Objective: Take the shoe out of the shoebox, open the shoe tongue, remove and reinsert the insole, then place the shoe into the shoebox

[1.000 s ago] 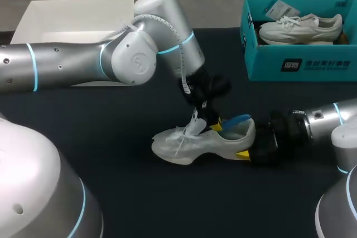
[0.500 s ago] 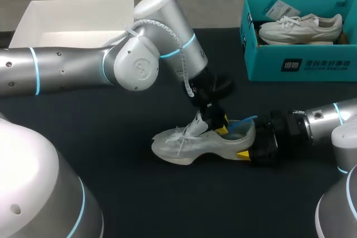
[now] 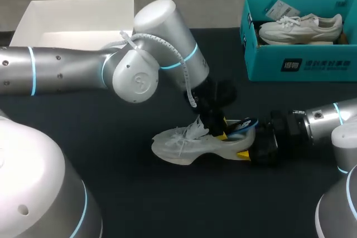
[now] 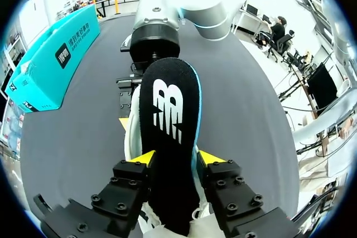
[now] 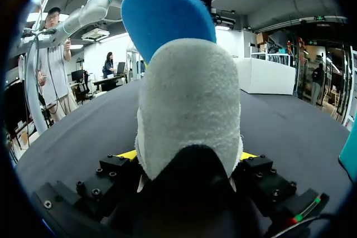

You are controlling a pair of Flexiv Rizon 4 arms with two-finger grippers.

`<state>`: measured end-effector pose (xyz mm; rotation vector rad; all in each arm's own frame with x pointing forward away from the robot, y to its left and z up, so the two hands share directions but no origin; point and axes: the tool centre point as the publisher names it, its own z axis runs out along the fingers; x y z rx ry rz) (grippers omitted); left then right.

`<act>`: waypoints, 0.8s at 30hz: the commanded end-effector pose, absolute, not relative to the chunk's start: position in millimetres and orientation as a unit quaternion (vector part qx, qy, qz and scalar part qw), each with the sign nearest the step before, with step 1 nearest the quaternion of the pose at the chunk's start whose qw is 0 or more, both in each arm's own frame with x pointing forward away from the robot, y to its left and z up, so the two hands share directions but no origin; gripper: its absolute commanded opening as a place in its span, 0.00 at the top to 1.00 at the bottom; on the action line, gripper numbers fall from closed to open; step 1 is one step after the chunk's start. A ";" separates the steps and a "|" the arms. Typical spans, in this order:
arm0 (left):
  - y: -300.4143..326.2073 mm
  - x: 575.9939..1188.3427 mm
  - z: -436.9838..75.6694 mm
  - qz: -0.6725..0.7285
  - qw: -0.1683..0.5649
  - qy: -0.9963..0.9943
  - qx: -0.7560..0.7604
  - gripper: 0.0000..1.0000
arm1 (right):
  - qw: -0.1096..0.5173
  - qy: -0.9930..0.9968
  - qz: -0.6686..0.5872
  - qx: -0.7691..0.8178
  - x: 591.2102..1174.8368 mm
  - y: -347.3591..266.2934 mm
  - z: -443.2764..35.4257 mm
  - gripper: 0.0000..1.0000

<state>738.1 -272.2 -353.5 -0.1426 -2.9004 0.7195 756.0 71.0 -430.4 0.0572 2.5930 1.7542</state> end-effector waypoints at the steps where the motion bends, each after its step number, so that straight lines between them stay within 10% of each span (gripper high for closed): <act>1: -272.9 734.1 -355.4 0.242 0.064 -0.967 -0.048 0.57 | 0.005 0.829 0.558 0.019 754.3 71.8 -434.3 1.00; 6: -279.6 733.2 -359.4 0.245 0.058 -0.967 -0.047 0.64 | 0.005 0.829 0.558 0.019 754.3 71.8 -434.3 1.00; 10: -282.4 733.8 -361.0 0.246 0.056 -0.967 -0.047 1.00 | 0.005 0.829 0.558 0.019 754.3 71.8 -434.3 1.00; 24: -285.0 735.4 -314.2 0.311 0.140 -0.935 -0.096 1.00 | 0.005 0.829 0.558 0.019 754.3 71.8 -434.3 1.00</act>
